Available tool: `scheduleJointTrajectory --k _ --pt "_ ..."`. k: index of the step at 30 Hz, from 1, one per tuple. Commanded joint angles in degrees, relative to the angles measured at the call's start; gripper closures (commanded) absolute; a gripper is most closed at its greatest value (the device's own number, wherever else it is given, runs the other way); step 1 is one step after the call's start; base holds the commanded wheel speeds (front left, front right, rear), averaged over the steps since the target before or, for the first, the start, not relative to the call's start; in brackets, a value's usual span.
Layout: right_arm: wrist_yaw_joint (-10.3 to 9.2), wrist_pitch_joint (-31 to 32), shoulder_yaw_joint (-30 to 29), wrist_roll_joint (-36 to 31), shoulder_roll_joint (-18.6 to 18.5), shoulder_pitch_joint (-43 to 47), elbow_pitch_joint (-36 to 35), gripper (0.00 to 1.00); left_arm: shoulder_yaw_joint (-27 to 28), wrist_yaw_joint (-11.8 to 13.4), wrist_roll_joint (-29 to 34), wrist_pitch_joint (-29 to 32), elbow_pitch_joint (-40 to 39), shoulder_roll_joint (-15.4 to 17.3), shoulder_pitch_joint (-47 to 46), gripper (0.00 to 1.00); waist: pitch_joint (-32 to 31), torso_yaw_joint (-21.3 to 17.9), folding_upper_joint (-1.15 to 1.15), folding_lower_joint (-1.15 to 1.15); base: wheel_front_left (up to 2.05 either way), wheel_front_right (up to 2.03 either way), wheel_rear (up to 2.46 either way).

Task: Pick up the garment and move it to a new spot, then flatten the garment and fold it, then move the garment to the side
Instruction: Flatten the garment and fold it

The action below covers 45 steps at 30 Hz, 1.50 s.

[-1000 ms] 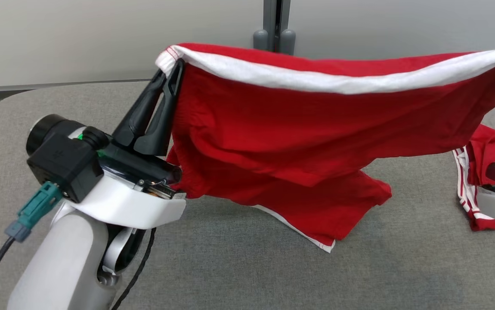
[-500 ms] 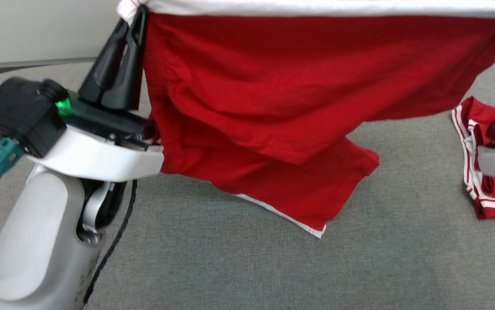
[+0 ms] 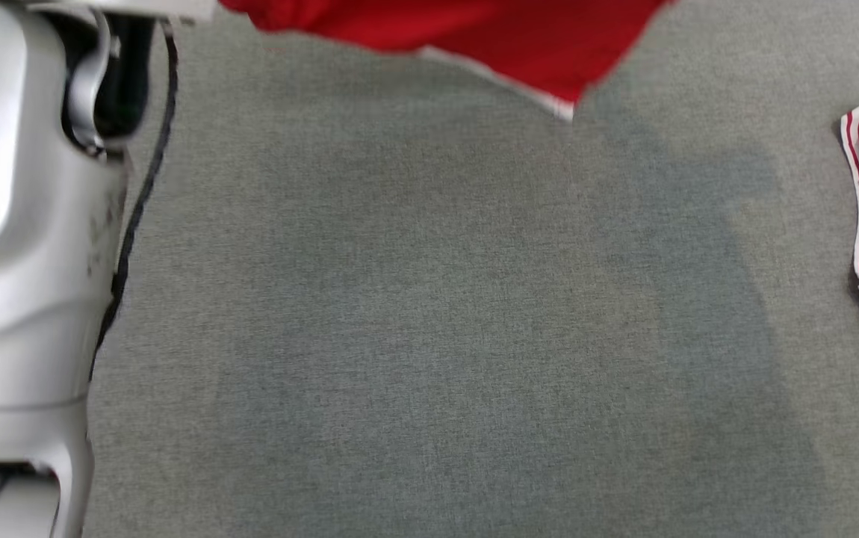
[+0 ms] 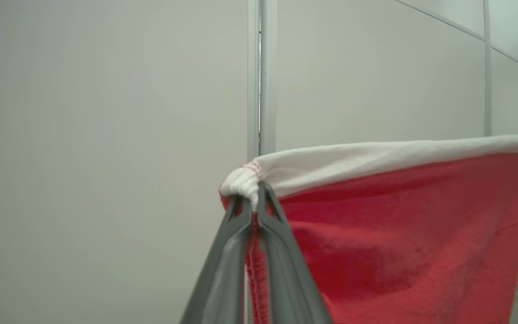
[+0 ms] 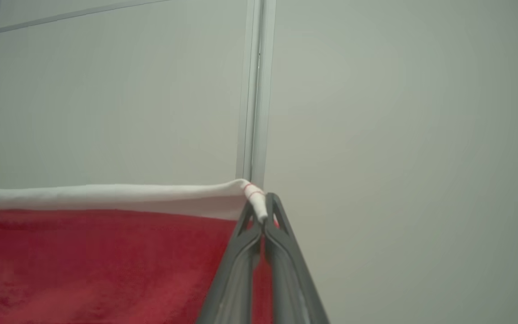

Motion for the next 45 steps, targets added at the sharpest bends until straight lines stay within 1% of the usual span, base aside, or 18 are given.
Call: scheduleJointTrajectory --k 1,3,5,7,10,15,20,24,26,35,39,40,41,45 --pt "-0.02 -0.7 1.0 0.6 0.3 -2.0 2.6 1.00 0.4 -0.5 0.0 -0.7 2.9 -0.3 -2.0 1.00 1.0 -0.6 0.00 0.00 0.00 0.00 0.00" --pt "-0.02 -1.5 2.8 1.4 1.4 -5.1 8.3 1.00 0.1 -1.1 0.3 -1.3 9.3 -0.3 -4.3 1.00 1.4 -0.8 0.00 0.00 0.00 0.00 0.00" --pt "-0.02 -2.6 5.1 2.3 2.6 -7.2 14.3 1.00 0.3 -1.8 -0.2 -2.0 16.1 -1.2 -6.1 1.00 1.7 -1.2 0.00 0.00 0.00 0.00 0.00" --pt "-0.02 -4.0 7.4 3.5 4.0 -7.9 19.5 1.00 0.7 -2.3 -0.8 -2.4 22.4 -2.0 -6.9 1.00 1.8 -1.6 0.00 0.00 0.00 0.00 0.00" --pt "-0.02 -5.6 11.8 5.5 6.4 -6.0 26.5 1.00 1.2 -2.9 -1.6 -2.7 30.3 -3.3 -5.2 1.00 1.8 -2.1 0.00 0.00 0.00 0.00 0.00" --pt "-0.02 -7.7 18.4 10.6 8.9 0.7 34.7 1.00 2.8 -3.6 -2.6 -2.8 36.3 -5.5 0.9 1.00 1.7 -2.2 0.00 0.00 0.00 0.00 0.00" --pt "-0.02 -10.1 22.0 16.5 9.3 10.0 37.6 1.00 4.3 -4.0 -2.6 -2.8 36.8 -7.0 9.8 1.00 1.0 -1.7 0.00 0.00 0.00 0.00 0.00" --pt "-0.02 -10.8 22.8 19.8 8.6 17.4 35.9 1.00 5.4 -4.1 -1.6 -2.8 33.8 -7.5 16.9 1.00 -0.3 -1.3 0.00 0.00 0.00 0.00 0.00" --pt "-0.01 -10.8 21.7 19.9 7.9 21.3 32.9 1.00 5.7 -4.0 -1.0 -2.8 31.2 -7.8 20.7 1.00 -1.2 -1.2 0.00 0.00 0.00 0.00 0.00" --pt "-0.01 -10.8 14.7 15.6 6.5 43.1 17.1 1.00 3.1 -4.1 1.5 -2.8 19.2 -8.0 38.4 1.00 -7.7 -0.8 0.00 0.00 0.00 0.00 0.00" --pt "-0.01 -10.8 12.3 13.4 6.9 52.4 11.1 1.00 3.0 -4.1 2.3 -2.8 14.7 -7.4 46.1 1.00 -11.0 -0.6 0.00 0.00 0.00 0.00 0.00" --pt "-0.01 -10.8 11.5 12.2 7.1 56.8 8.5 1.00 3.5 -4.1 2.4 -2.8 12.6 -7.1 49.9 1.00 -12.6 -0.5 0.00 0.00 0.00 0.00 0.00" --pt "-0.01 -10.8 11.5 12.2 7.1 56.8 8.5 1.00 3.5 -4.1 2.4 -2.8 12.6 -7.1 49.9 1.00 -12.6 -0.5 0.00 0.00 0.00 0.00 0.00" --pt "-0.02 -8.5 9.4 10.8 7.5 64.2 3.2 1.00 3.8 -3.5 3.1 -2.8 8.5 -6.4 56.7 1.00 -14.8 -0.3 0.00 0.00 0.00 0.00 0.00"
